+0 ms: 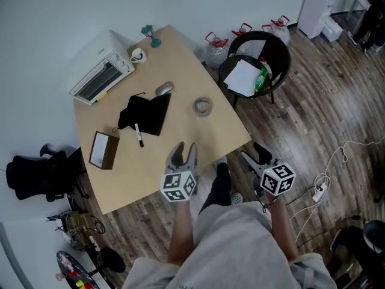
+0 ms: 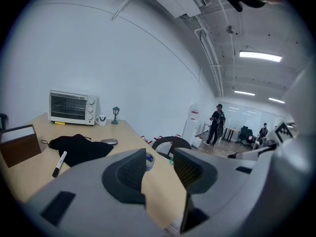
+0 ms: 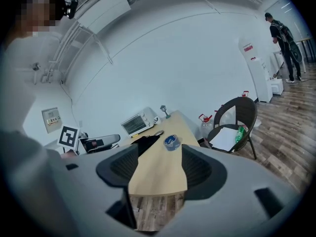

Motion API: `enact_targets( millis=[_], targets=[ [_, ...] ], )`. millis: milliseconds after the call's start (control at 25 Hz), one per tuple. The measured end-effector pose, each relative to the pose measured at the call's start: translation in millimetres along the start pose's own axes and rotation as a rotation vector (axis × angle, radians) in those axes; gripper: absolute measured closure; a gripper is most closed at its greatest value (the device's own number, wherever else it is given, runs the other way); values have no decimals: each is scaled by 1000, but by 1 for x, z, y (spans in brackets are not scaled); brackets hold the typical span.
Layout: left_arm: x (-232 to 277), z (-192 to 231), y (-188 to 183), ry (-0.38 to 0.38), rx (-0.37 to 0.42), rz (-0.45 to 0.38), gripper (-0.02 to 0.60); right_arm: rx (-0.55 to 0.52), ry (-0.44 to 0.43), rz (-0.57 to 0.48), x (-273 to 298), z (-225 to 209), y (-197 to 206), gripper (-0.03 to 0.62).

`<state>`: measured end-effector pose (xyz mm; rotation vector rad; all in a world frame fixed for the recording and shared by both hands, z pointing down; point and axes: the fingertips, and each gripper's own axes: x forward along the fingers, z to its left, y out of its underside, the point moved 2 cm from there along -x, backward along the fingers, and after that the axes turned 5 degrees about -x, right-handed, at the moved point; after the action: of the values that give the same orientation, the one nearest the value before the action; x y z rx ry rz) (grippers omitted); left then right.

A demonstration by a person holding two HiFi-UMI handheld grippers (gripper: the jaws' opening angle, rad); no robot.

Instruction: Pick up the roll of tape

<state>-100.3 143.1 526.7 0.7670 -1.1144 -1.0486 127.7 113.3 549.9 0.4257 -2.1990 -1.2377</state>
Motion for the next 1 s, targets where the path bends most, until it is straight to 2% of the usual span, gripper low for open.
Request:
enact_targets(
  millis=[200, 520, 840, 1000],
  targets=[
    [40, 13, -22, -10, -20, 2, 416, 1, -29, 24, 37, -14, -26, 345],
    [95, 42, -55, -21, -17, 18, 417, 4, -45, 45, 98, -36, -60, 350],
    [136, 59, -96, 1, 4, -5, 417, 20, -51, 42, 147, -52, -86, 363],
    [158, 79, -103, 11, 15, 20, 417, 1, -61, 68, 170, -53, -92, 365]
  ],
)
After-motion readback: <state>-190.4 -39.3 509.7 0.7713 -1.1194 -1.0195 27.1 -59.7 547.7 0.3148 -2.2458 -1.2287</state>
